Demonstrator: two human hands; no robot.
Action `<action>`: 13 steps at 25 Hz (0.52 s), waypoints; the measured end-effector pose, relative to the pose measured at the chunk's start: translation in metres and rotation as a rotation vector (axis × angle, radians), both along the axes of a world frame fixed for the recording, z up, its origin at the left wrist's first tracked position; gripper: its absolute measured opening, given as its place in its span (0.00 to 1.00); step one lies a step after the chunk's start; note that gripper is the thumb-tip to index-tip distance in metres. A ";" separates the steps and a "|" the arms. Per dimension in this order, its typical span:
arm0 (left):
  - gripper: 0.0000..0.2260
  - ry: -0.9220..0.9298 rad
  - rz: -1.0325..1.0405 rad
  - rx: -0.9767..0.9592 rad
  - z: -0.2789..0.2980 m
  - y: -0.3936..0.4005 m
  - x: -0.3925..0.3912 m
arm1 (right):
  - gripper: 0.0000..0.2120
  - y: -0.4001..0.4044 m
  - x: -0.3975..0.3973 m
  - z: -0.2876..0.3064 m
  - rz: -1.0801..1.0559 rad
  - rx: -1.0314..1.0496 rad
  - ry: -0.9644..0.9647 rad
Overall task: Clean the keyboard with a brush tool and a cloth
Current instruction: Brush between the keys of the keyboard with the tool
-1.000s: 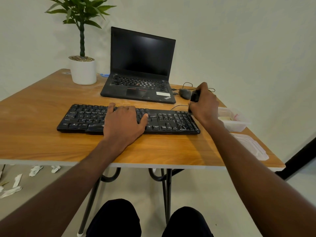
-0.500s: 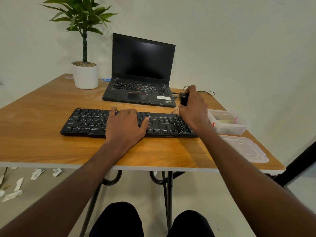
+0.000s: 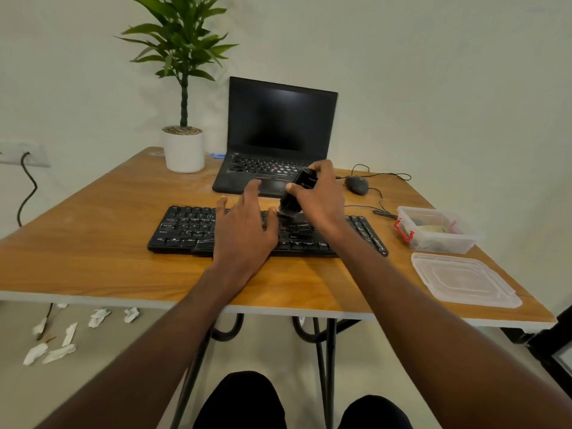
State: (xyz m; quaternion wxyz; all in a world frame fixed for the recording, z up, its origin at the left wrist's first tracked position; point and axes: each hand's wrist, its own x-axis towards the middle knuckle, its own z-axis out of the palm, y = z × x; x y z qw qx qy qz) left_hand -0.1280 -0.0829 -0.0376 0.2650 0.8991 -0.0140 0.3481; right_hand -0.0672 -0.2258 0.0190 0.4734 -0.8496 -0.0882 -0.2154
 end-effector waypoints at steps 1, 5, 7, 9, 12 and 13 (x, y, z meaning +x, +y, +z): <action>0.25 -0.037 0.005 -0.071 0.003 0.017 -0.006 | 0.23 0.001 0.000 0.000 -0.037 -0.024 -0.039; 0.49 0.312 -0.132 -0.306 0.009 0.140 -0.028 | 0.24 0.016 -0.004 -0.008 -0.128 -0.344 -0.139; 0.65 0.542 -0.199 -0.301 0.007 0.183 -0.039 | 0.24 0.036 -0.011 -0.010 -0.079 -0.370 -0.149; 0.72 0.617 -0.266 -0.331 0.003 0.196 -0.038 | 0.24 0.061 -0.015 -0.010 -0.032 -0.379 -0.174; 0.75 0.655 -0.327 -0.360 -0.001 0.200 -0.030 | 0.23 0.096 -0.014 -0.009 0.027 -0.411 -0.181; 0.74 0.662 -0.338 -0.349 -0.003 0.202 -0.028 | 0.23 0.106 -0.013 -0.008 0.068 -0.380 -0.153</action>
